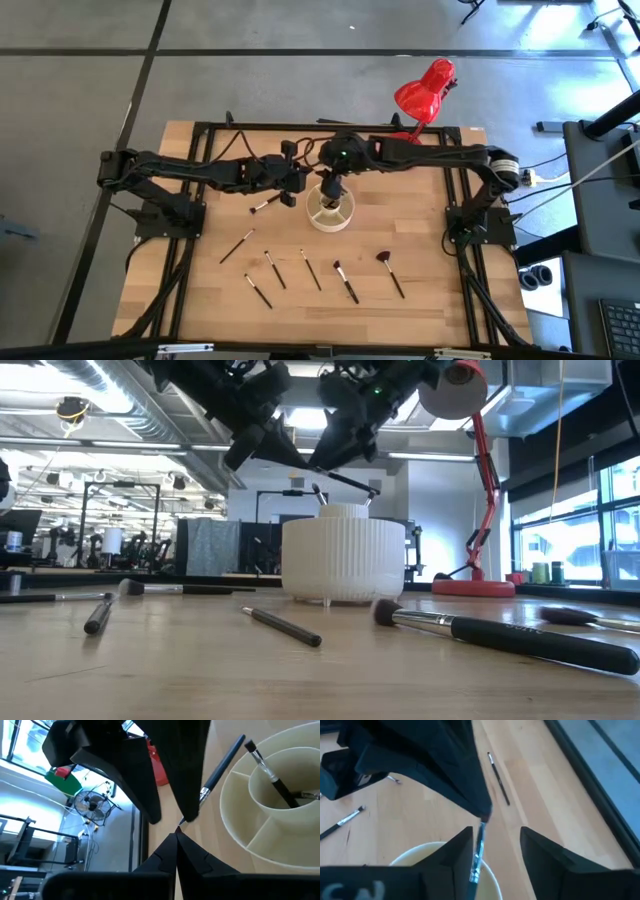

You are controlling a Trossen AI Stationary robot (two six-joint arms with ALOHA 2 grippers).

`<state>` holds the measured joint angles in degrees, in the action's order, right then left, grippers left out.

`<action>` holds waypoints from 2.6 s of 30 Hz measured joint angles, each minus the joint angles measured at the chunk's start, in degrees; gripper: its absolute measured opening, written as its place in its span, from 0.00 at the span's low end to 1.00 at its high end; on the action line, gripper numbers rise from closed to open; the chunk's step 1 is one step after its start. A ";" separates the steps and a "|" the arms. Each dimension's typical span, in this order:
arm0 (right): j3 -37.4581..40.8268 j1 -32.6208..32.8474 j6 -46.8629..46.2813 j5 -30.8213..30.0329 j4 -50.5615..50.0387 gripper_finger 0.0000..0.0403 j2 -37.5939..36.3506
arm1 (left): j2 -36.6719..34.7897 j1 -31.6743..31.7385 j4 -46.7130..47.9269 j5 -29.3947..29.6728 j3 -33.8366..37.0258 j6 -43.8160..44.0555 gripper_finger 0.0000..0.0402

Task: Put items in baskets/containers
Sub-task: Put the eyeshadow brush into the brush organizer

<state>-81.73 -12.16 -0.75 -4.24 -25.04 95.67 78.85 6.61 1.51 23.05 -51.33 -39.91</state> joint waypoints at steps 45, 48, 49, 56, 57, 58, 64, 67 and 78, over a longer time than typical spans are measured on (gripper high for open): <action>35.97 6.74 -4.67 -6.97 62.85 0.02 -14.62 | -16.32 3.12 16.03 4.57 4.34 23.51 0.39; 42.61 9.38 -3.95 -11.02 77.62 0.02 -12.75 | -17.10 6.04 13.89 -0.55 7.72 21.38 0.40; 44.53 10.18 -3.28 -12.65 82.44 0.02 -11.35 | -17.23 7.13 13.25 -1.66 9.03 20.43 0.40; 49.30 12.73 1.25 -15.50 96.55 0.03 -2.99 | -16.29 14.45 10.55 -6.72 14.98 19.42 0.39; 49.20 12.74 1.29 -15.25 96.31 0.04 -2.25 | -16.28 15.21 10.88 -6.77 15.59 19.42 0.39; 48.98 12.75 1.31 -15.27 96.19 0.05 -1.55 | -16.11 15.86 10.77 -6.78 15.99 19.38 0.39; 48.32 12.75 1.05 -16.26 95.84 0.13 0.62 | -15.76 18.15 10.69 -10.56 16.41 19.69 0.39; 48.32 12.99 1.01 -18.79 95.89 0.16 0.61 | -15.34 18.78 10.66 -13.78 16.41 19.84 0.40; 48.26 14.41 -1.01 -22.81 93.58 0.20 -3.73 | -7.39 22.27 12.48 -13.59 16.39 18.40 0.39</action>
<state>-33.47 2.25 -1.77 -27.05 68.54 91.94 71.46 28.88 13.98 9.46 -34.94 -21.51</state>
